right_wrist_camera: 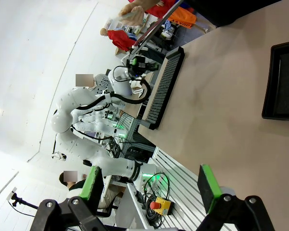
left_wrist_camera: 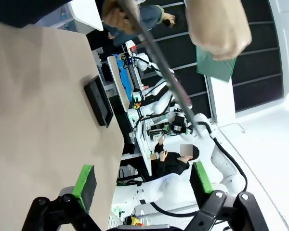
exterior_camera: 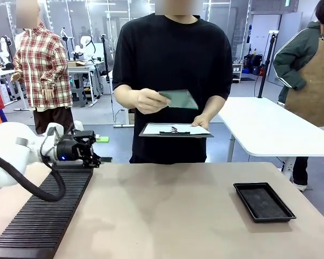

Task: Inspect the PCB.
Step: Pick up the Blank PCB that the human is holding.

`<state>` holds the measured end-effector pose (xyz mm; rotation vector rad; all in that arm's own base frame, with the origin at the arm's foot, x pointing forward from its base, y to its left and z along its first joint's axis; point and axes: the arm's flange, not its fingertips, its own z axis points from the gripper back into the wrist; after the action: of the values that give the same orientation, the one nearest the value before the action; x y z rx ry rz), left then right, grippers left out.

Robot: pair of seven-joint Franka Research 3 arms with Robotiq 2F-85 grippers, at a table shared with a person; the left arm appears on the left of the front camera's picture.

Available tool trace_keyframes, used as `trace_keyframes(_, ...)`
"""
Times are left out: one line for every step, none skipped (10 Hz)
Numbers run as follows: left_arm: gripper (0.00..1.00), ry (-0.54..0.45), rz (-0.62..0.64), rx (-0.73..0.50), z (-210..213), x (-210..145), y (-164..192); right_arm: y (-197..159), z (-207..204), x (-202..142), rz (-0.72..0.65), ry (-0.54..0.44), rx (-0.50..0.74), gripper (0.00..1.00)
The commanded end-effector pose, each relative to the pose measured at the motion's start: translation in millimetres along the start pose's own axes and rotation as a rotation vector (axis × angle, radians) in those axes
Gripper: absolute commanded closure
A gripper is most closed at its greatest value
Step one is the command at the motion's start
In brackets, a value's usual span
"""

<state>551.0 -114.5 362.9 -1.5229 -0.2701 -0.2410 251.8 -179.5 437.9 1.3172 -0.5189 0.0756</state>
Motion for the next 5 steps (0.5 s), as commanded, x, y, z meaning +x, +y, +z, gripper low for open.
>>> trace_keyframes(0.00,0.012,-0.022,-0.001,42.9,-18.6,-59.0,1.8,0.2,1.1,0.012,-0.008,0.011,0.00)
trace_keyframes(0.00,-0.008,-0.016,0.010,74.6,-37.5,-93.7,1.8,0.2,1.1,0.012,-0.008,0.011,0.00)
trace_keyframes(0.00,-0.002,-0.035,0.000,106.4,-56.0,-121.7,1.8,0.2,1.1,0.012,-0.008,0.011,0.00)
trace_keyframes(0.00,-0.031,-0.035,0.010,152.4,-83.2,-152.0,1.8,0.2,1.1,0.012,-0.008,0.011,0.00)
trace_keyframes(0.00,-0.043,-0.032,0.038,188.0,-103.8,-166.9,1.8,0.2,1.1,0.012,-0.008,0.011,0.00)
